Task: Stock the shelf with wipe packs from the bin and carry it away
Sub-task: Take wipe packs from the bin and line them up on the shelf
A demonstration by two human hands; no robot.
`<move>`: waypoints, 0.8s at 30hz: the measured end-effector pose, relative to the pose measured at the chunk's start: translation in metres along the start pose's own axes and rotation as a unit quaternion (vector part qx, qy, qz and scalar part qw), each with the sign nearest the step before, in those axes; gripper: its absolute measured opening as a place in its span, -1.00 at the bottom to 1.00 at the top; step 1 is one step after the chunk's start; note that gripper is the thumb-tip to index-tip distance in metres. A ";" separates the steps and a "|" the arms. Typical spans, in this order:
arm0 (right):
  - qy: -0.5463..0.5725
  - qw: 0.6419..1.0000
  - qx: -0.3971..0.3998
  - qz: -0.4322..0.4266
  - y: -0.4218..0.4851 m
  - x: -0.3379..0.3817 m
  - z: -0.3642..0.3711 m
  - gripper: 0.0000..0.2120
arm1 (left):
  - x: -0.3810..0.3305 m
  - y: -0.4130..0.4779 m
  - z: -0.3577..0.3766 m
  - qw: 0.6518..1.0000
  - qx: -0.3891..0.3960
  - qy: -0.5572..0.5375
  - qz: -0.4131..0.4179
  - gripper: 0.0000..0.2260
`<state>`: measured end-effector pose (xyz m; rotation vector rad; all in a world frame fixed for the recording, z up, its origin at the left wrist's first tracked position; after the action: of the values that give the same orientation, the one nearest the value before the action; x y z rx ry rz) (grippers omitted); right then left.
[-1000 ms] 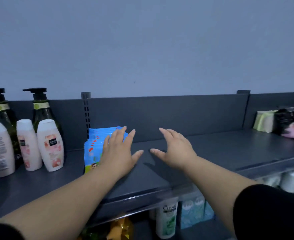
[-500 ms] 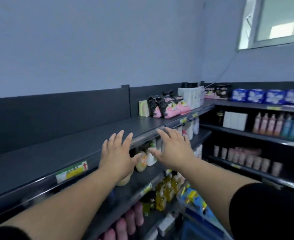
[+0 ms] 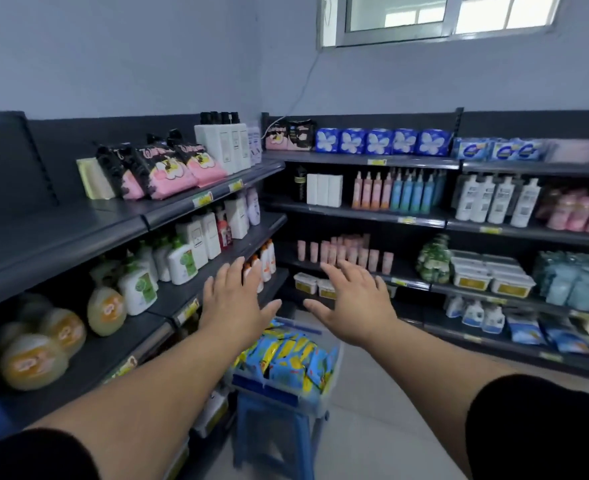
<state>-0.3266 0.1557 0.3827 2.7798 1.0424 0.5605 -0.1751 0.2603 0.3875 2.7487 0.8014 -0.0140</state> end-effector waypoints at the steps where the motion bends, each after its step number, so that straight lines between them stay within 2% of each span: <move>1: 0.001 1.000 0.007 0.012 0.003 -0.013 0.006 -0.28 | -0.007 0.007 0.011 1.000 0.009 -0.004 0.005 -0.34; 7: -0.007 0.995 0.067 0.077 0.035 -0.070 0.060 -0.32 | -0.019 0.062 0.086 0.998 0.062 -0.009 0.027 -0.35; 15: -0.016 0.978 0.151 0.145 0.144 -0.114 0.168 -0.33 | 0.019 0.180 0.205 0.993 0.114 -0.015 0.026 -0.36; 20: -0.012 0.965 0.207 0.158 0.186 -0.130 0.245 -0.35 | 0.043 0.231 0.271 0.987 0.159 -0.002 0.034 -0.35; 24: 0.003 0.951 0.255 0.172 0.195 -0.152 0.300 -0.39 | 0.045 0.240 0.336 0.973 0.224 0.005 0.050 -0.37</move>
<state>-0.1989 -0.0859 0.1059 3.4559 0.7929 0.3683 0.0126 0.0008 0.1229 3.2120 0.7332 -0.1817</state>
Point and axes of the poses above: each hand's wrist, its own y-axis towards the middle knuckle, its own z-axis out of the palm, x = y × z, the point moved 6 cm from there along y, towards the middle knuckle, and after that the axes turned 3 degrees about y, right-handed, at the moved point
